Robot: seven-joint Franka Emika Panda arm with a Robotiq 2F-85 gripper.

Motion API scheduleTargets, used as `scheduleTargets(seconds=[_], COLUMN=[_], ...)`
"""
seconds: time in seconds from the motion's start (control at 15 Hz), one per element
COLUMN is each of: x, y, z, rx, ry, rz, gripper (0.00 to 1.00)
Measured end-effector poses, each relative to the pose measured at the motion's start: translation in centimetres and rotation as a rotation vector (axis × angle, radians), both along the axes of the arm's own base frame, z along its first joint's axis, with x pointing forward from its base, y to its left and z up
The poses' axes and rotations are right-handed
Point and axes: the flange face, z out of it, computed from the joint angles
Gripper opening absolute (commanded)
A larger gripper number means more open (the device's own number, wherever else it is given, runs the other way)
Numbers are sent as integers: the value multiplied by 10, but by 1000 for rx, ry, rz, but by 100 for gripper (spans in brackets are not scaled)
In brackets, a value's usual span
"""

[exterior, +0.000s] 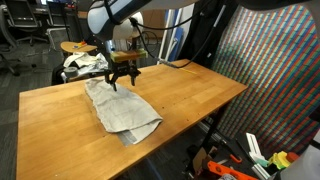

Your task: Fold the towel in half

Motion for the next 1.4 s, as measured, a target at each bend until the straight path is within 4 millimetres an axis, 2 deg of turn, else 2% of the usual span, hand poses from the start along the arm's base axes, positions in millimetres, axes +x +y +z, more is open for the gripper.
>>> scheduleTargets(seconds=[0.27, 0.47, 1.0, 1.13, 1.4], x=[6, 10, 11, 14, 28], y=[-1, 4, 3, 3, 7], z=[-11, -9, -8, -5, 18], rx=[49, 100, 104, 106, 104], ry=[-3, -34, -38, -47, -100], rz=[3, -16, -20, -23, -45], gripper=[100, 100, 100, 100, 100])
